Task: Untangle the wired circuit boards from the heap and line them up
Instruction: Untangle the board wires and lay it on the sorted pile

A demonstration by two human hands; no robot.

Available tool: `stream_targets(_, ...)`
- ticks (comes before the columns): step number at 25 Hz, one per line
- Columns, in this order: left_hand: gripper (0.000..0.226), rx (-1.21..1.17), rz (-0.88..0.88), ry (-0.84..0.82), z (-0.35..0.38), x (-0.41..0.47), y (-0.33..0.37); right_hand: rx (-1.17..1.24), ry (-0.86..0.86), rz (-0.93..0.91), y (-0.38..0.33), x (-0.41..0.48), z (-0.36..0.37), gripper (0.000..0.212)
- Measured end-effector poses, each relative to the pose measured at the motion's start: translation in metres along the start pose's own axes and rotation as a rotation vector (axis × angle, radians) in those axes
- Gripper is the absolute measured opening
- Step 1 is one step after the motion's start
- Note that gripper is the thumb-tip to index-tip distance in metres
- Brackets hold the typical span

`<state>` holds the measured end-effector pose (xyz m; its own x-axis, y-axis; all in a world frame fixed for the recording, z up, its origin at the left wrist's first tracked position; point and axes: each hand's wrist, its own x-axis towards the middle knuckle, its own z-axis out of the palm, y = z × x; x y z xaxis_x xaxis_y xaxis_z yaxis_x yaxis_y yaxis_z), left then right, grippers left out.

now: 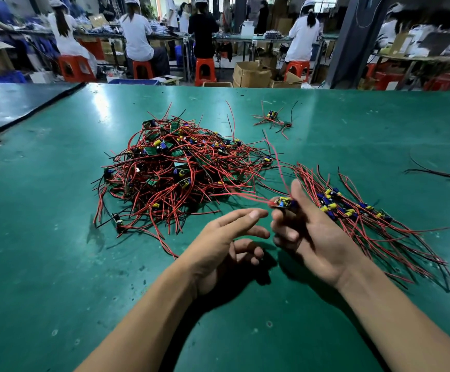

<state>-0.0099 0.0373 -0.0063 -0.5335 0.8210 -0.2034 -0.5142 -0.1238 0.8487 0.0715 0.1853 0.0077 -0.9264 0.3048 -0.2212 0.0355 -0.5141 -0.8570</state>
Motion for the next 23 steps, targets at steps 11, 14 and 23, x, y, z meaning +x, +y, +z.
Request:
stream_targets(11, 0.036, 0.034, 0.018, -0.055, -0.001, -0.001, -0.002, -0.162, -0.143, 0.096, 0.008, -0.004, 0.0, 0.046)
stream_targets(14, 0.044, 0.103, 0.109, 0.061, 0.001, 0.004, -0.005, -0.151, -0.176, 0.03, 0.01, -0.003, -0.002, 0.038)
stream_targets(23, 0.046, 0.436, 0.303, 0.165, -0.001, 0.007, -0.016, -0.415, 0.059, -0.097, 0.009, 0.006, -0.012, 0.023)
